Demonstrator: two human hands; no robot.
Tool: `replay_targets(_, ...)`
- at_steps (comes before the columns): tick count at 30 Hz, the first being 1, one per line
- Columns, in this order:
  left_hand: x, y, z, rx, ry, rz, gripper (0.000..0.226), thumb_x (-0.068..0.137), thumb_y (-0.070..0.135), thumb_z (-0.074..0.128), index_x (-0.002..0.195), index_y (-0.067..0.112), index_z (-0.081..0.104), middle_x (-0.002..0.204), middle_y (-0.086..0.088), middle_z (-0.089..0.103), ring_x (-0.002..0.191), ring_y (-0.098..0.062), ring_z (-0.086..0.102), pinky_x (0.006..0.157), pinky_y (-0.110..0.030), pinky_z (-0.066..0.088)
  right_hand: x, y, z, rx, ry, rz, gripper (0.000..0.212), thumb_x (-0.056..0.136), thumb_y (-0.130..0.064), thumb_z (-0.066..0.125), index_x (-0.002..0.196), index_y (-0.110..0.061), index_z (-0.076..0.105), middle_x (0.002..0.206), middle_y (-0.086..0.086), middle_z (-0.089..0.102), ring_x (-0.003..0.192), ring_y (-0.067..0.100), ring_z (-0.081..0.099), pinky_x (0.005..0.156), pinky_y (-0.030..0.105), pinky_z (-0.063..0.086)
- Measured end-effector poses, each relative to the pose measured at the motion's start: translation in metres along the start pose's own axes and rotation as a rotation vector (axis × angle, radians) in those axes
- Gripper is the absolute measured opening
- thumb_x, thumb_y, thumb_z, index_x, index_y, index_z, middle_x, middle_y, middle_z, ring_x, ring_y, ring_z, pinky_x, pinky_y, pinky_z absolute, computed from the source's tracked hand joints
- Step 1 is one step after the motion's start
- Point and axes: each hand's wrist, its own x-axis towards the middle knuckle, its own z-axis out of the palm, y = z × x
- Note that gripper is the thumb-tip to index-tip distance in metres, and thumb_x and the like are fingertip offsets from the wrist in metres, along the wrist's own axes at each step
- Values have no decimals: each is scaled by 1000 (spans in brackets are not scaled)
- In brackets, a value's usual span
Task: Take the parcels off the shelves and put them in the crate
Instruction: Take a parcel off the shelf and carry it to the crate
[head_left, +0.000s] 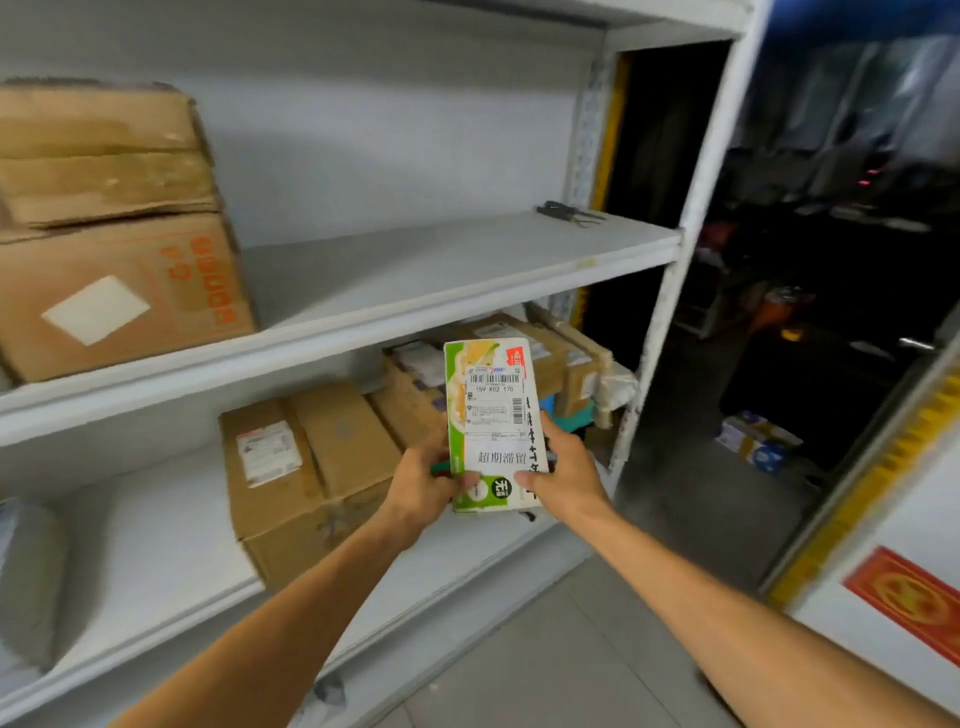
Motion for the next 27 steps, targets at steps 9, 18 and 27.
replay_targets(9,47,21,196,19,-475,55,85,76,-14,70,146,19,38,129,-12,59,118,-26,57,90,-38,54,-76,63,-160,-128,470,187,71,74,6,71,135,-23,49,123,-5,66,112,11,62,95,32,52)
replay_targets(18,27,35,418,39,-841,11,87,79,-12,69,149,27,34,128,-3,60,113,-17,58,96,-47,51,-171,126,-319,-158,826,454,72,77,7,69,141,-13,44,125,5,63,106,26,65,80,39,56)
replay_targets(27,-13,34,610,149,-1245,82,92,79,-4,73,150,35,28,143,-2,50,127,-26,51,101,-49,48,-282,186,-420,-124,1190,620,59,77,6,68,129,-16,51,122,-1,62,106,22,64,82,40,59)
